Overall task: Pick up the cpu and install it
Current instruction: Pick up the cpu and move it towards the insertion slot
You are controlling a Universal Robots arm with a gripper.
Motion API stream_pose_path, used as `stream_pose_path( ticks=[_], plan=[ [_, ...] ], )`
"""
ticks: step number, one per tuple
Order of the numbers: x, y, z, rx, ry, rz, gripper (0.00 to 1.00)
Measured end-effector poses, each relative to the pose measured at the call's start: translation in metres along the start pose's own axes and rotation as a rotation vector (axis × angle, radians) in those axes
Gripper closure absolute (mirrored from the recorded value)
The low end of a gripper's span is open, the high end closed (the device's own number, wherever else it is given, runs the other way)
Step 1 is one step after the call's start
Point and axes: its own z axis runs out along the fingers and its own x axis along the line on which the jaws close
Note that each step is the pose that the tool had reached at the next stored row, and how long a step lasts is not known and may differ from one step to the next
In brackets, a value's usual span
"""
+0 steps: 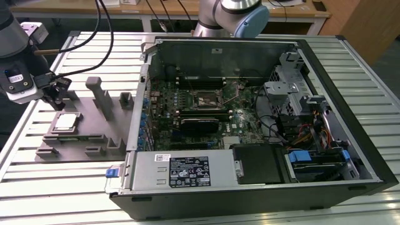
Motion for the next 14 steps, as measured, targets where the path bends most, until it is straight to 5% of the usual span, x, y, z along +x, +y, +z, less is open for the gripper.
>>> stream_pose_path(
  ticks=[14],
  plan=[
    [0.0027,-0.0048,0.0202,0.0006,0.0031,0.000,0.89]
  ],
)
